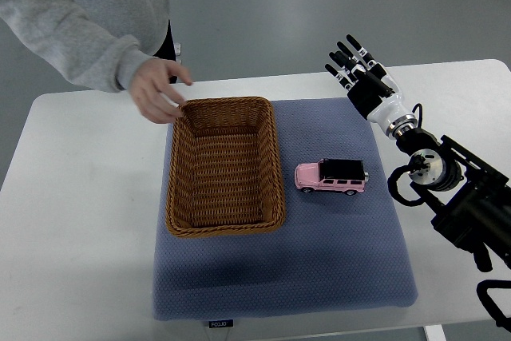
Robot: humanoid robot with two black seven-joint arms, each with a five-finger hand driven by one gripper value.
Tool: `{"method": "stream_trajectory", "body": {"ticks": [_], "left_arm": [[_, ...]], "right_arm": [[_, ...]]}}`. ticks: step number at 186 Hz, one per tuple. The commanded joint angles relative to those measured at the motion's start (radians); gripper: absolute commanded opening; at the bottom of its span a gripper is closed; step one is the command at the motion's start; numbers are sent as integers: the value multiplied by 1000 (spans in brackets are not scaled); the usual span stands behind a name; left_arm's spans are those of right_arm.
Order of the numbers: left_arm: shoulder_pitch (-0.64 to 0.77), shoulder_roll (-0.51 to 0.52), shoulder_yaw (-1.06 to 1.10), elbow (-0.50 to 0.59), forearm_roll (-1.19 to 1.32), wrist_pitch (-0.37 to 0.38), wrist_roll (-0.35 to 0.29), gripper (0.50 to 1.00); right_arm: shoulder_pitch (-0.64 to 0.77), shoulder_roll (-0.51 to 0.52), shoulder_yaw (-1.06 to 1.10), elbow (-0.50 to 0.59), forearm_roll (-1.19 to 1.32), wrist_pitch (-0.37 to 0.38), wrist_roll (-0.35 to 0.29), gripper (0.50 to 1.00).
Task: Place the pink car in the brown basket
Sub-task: 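Move the right hand over the pink toy car, fingers open, then close the right hand's fingers around the pink toy car's roof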
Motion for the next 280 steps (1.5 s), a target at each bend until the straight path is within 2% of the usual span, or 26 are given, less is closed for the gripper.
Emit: {"method": "stream_trajectory", "body": {"ticks": [1, 31, 51, 92, 102, 103, 104, 140, 162, 191, 215, 253, 280], "left_arm": [[0, 0, 0, 0, 1, 0, 0, 1000], [0, 0, 0, -2, 1, 0, 0, 1000], [0, 0, 0, -2, 1, 0, 0, 1000], [-5, 0, 0, -2, 1, -5, 0, 1000], [-5, 0, 0, -2, 1, -5, 0, 1000], [-5, 0, 0, -2, 1, -8, 0, 1000], [-5, 0, 0, -2, 1, -8, 2, 1000], [-9, 0, 0, -3, 1, -9, 2, 1000], [-12, 0, 0, -8, 1, -9, 2, 1000], [-12, 0, 2, -8, 1, -9, 3, 1000], [-12, 0, 2, -8, 1, -9, 5, 1000], [-12, 0, 2, -8, 1, -9, 6, 1000], [-12, 0, 2, -8, 1, -9, 8, 1000]], "right_arm": [[3, 0, 0, 0, 1, 2, 0, 915], [15, 0, -2, 1, -2, 10, -3, 915], [61, -14, -55, -5, -63, 8, -49, 915], [245, -179, -357, 18, -411, -7, -136, 915], [245, -180, -357, 18, -411, -7, -136, 915], [295, -240, -441, 50, -475, 2, -170, 915], [306, -255, -462, 63, -489, 5, -178, 915], [492, -459, -782, 317, -548, 14, -253, 915], [504, -551, -847, 454, -546, 13, -276, 915], [465, -649, -877, 624, -545, -7, -276, 913], [423, -666, -879, 646, -546, -45, -271, 913], [363, -617, -881, 624, -561, -141, -268, 911], [336, -597, -882, 617, -581, -168, -267, 905]]}}
